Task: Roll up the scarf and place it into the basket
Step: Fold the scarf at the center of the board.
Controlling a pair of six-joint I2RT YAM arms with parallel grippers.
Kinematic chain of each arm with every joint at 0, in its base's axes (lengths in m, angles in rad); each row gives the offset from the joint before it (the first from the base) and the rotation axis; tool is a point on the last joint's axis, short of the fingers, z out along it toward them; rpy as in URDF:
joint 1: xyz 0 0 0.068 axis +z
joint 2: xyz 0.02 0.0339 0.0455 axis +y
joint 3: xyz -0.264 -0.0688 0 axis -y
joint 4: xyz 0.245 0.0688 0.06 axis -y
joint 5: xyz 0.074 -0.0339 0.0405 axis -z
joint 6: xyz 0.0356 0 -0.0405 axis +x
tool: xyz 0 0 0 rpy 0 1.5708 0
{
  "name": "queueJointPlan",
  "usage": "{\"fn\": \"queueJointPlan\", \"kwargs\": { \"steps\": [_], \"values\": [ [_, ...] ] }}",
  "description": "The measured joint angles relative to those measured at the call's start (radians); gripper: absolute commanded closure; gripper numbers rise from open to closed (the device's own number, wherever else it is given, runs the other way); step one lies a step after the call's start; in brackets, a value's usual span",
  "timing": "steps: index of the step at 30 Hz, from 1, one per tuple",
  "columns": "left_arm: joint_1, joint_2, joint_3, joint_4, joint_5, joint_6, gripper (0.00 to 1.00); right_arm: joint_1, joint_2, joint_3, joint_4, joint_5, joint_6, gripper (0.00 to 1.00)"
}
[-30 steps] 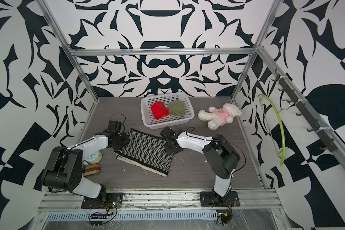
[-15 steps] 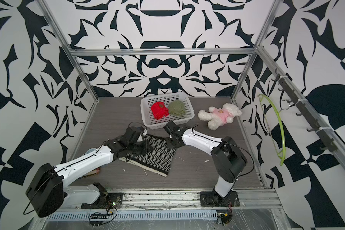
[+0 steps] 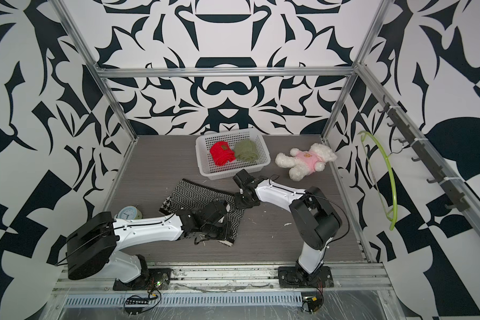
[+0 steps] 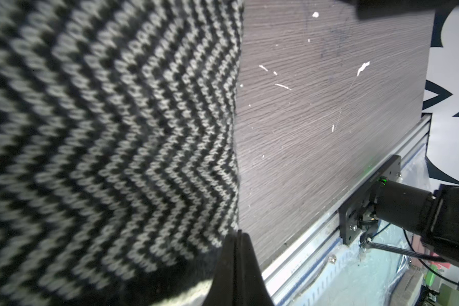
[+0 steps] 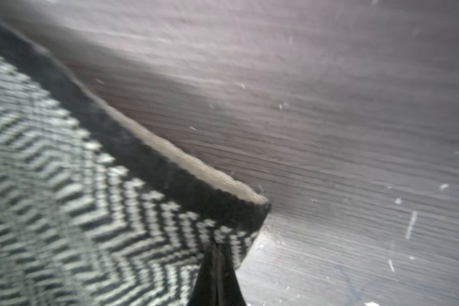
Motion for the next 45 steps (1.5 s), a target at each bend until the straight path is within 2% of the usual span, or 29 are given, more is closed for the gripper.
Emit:
{"fn": "queueJointPlan", "kwargs": {
  "steps": [7, 13, 19, 26, 34, 35, 37, 38, 40, 41, 42, 45],
  "values": [
    [0.000, 0.106, -0.006, 0.033, -0.008, -0.021, 1.00, -0.017, 0.048, 0.002, 0.045, -0.027, 0.004, 1.00],
    [-0.002, 0.101, -0.066, 0.143, 0.012, -0.055, 1.00, -0.029, 0.066, 0.021, 0.050, -0.028, 0.012, 1.00],
    [-0.029, 0.087, -0.082, 0.160, -0.003, -0.062, 1.00, -0.051, 0.114, 0.092, 0.004, -0.026, 0.004, 1.00],
    [-0.071, 0.060, -0.069, 0.085, -0.042, -0.065, 1.00, -0.051, 0.122, 0.117, -0.047, 0.014, 0.013, 1.00],
    [-0.068, -0.058, 0.043, -0.176, -0.098, 0.023, 0.99, -0.066, 0.034, 0.078, -0.076, 0.079, -0.008, 1.00],
    [-0.058, -0.075, 0.069, -0.200, -0.109, 0.040, 0.95, -0.069, 0.013, 0.075, -0.079, 0.083, -0.013, 1.00],
    [-0.012, -0.119, 0.118, -0.238, -0.129, 0.080, 0.78, -0.074, -0.040, 0.074, -0.086, 0.092, -0.028, 1.00],
    [0.018, -0.140, 0.134, -0.251, -0.137, 0.091, 0.61, -0.075, -0.061, 0.076, -0.089, 0.096, -0.033, 1.00],
    [0.099, -0.197, 0.148, -0.274, -0.159, 0.130, 0.12, -0.076, -0.109, 0.088, -0.103, 0.109, -0.047, 1.00],
    [0.138, -0.228, 0.148, -0.285, -0.171, 0.144, 0.00, -0.076, -0.124, 0.095, -0.111, 0.113, -0.053, 1.00],
    [0.186, -0.267, 0.145, -0.300, -0.180, 0.159, 0.01, -0.076, -0.142, 0.101, -0.118, 0.119, -0.055, 1.00],
    [0.310, -0.360, 0.130, -0.316, -0.194, 0.200, 0.01, -0.076, -0.201, 0.103, -0.143, 0.123, -0.060, 0.64]
  ]
}}
